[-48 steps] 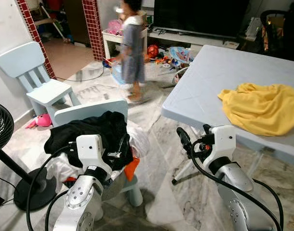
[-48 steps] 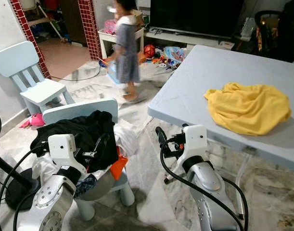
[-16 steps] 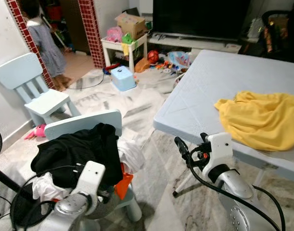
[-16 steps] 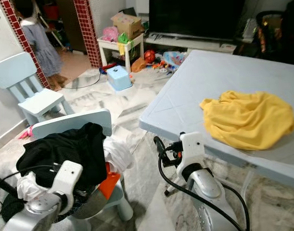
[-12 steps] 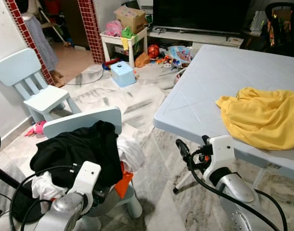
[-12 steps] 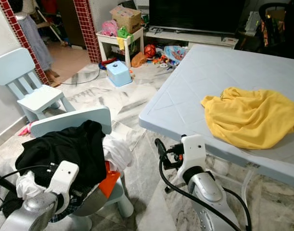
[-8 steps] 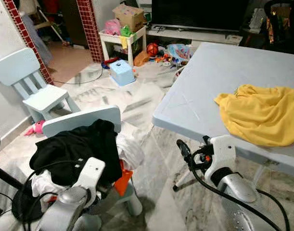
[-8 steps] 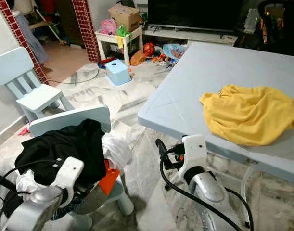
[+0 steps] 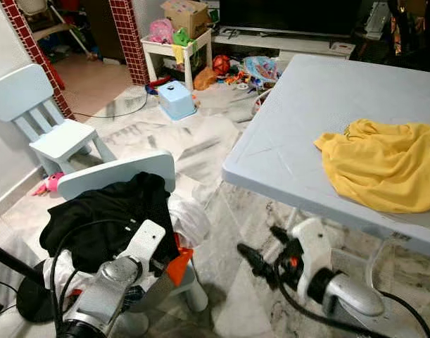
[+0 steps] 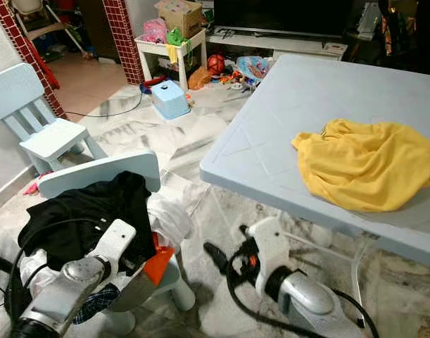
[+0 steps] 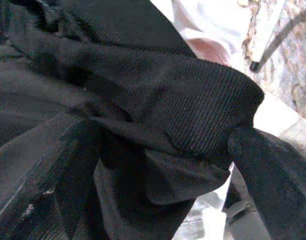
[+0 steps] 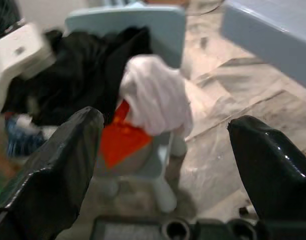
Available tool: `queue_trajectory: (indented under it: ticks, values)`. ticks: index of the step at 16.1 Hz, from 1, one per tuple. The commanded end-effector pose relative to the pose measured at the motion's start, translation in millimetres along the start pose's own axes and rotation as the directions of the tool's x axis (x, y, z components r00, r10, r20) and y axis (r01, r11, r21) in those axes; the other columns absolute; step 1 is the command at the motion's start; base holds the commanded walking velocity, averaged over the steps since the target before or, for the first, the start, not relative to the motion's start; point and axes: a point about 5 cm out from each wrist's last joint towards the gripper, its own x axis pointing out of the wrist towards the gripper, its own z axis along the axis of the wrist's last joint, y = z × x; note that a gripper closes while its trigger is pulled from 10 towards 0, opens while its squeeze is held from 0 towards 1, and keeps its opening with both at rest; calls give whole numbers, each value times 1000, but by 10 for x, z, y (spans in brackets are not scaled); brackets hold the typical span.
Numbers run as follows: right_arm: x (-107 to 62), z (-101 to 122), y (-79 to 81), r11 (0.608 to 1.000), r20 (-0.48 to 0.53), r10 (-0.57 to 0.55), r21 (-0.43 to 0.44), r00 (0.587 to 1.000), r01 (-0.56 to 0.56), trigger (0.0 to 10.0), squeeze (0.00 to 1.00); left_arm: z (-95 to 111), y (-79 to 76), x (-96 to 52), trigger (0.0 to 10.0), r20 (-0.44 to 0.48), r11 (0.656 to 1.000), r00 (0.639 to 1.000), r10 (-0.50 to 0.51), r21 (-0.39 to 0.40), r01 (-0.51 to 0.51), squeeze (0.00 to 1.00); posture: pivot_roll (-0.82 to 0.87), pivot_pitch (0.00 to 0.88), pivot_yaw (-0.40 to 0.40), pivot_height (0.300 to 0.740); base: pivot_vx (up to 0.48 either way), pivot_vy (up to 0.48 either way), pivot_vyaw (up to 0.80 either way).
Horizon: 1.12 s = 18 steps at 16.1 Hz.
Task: Hang hanger
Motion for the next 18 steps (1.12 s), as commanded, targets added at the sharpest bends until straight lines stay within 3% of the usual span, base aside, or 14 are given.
queue_trajectory:
  ticks: [1, 4, 5, 7, 11, 16, 18]
  values:
    - [-12, -8, 20, 999, -27, 12, -37, 1000, -13, 10000, 0, -9, -50, 46, 10000, -2, 999, 1000, -24, 40, 24, 0, -112, 98, 57, 740, 0, 0, 0]
    - [1, 33, 35, 999, -27, 31, -29, 999, -31, 10000, 0, -9, -87, 87, 10000, 9, 993, 1000, -27, 118, 26, 0, -111, 99, 58, 740, 0, 0, 0]
    - [5, 31, 47, 998, -32, 41, -42, 999, -42, 10000, 0, -31, -105, 95, 0, 2, 989, 999, -37, 146, 37, 0, -110, 98, 58, 740, 0, 0, 0]
    - [12, 17, 71, 996, -44, 56, -62, 997, -59, 10000, 0, -86, -95, 98, 0, -11, 975, 999, -40, 216, 42, 0, -108, 91, 57, 740, 0, 0, 0]
    - [35, 21, 75, 995, -45, 65, -66, 997, -68, 10000, 0, -133, -49, 84, 0, -27, 968, 999, -38, 249, 43, 0, -101, 84, 54, 740, 0, 0, 0]
    - [51, 30, 53, 993, -44, 71, -86, 996, -75, 10000, 0, -44, 48, 70, 0, 60, 956, 997, 48, 286, -63, 0, -101, 71, 53, 740, 0, 0, 0]
    - [66, 38, 46, 993, -41, 69, -92, 997, -73, 10000, 0, 37, 106, 33, 0, 123, 955, 986, 109, 263, -138, 0, -98, 70, 54, 740, 0, 0, 0]
